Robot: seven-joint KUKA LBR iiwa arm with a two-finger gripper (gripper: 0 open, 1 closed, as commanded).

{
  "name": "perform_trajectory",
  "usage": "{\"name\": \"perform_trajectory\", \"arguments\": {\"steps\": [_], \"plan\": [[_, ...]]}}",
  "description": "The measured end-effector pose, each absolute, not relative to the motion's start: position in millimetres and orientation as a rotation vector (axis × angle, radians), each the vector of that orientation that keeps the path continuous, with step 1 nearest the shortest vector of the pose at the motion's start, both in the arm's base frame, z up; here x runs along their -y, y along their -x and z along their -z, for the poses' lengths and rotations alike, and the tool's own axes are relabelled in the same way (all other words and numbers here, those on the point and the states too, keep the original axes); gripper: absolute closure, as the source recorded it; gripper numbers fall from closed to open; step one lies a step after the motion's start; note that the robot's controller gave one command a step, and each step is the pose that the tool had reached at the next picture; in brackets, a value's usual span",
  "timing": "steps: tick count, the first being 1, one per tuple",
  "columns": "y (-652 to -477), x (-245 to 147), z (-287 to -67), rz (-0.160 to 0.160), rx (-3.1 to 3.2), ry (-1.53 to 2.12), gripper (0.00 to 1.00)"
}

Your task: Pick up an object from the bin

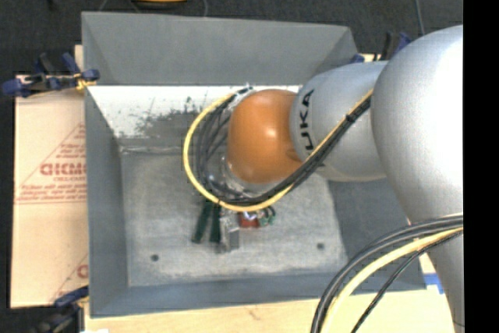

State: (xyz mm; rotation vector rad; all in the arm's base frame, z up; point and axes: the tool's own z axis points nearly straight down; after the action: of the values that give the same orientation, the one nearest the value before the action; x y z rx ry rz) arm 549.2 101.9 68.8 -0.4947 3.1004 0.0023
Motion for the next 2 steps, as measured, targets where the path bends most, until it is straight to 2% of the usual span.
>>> {"name": "perform_trajectory", "arguments": {"steps": [2], "plan": [[-551.3, -101.1, -69.6, -0.003, -3.102, 0.467, 0.00]]}}
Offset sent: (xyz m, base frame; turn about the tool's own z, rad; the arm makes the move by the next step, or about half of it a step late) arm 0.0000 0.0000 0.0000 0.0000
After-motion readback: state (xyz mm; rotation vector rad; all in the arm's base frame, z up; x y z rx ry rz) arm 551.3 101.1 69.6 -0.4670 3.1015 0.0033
